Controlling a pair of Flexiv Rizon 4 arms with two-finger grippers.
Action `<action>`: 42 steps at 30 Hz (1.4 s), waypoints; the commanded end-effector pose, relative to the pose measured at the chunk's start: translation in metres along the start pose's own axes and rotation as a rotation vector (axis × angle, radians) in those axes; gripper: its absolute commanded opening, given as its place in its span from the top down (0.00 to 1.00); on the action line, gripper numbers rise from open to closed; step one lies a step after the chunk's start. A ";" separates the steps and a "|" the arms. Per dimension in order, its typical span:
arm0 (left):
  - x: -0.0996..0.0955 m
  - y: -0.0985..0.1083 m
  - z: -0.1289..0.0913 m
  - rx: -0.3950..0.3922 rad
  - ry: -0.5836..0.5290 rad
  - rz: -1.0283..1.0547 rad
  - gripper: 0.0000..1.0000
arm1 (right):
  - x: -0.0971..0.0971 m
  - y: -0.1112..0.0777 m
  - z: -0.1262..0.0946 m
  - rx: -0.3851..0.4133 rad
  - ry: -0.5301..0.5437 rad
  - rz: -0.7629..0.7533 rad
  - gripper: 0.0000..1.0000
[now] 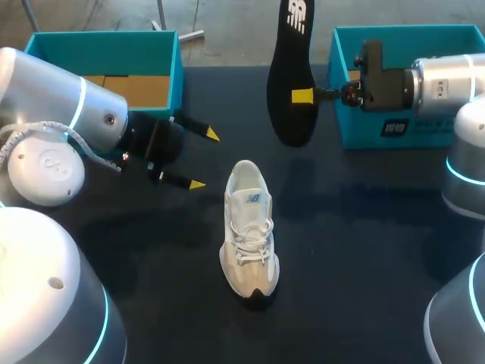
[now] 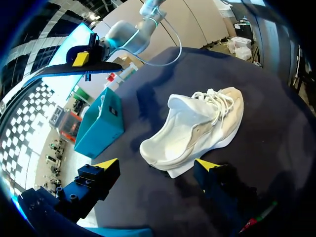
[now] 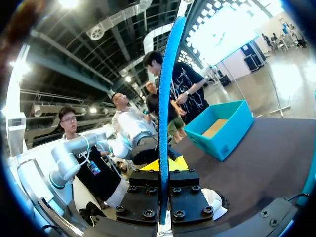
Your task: Take the shoe out of the shoebox, open the shoe tongue, remove and reinsert the insole, then place the shoe into the shoebox
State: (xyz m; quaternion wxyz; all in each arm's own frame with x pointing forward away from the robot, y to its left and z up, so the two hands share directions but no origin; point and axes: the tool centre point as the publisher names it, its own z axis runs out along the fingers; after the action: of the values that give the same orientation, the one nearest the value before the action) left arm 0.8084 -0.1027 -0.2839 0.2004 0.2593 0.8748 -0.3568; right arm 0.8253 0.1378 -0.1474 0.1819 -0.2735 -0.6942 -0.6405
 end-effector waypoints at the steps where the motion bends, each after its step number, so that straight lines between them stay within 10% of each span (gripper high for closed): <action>1: 0.001 0.000 0.001 -0.003 0.000 0.001 0.00 | 0.000 0.000 0.001 0.001 -0.002 0.000 1.00; 42: 0.030 0.009 0.019 0.061 0.046 -0.175 0.00 | -0.020 -0.015 0.021 0.007 0.043 -0.083 1.00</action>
State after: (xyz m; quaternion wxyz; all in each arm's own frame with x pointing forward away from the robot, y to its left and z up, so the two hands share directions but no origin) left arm 0.7950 -0.0989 -0.3135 0.1384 0.1970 0.8870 -0.3940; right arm 0.8237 0.1477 -0.1683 0.1651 -0.2356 -0.7030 -0.6504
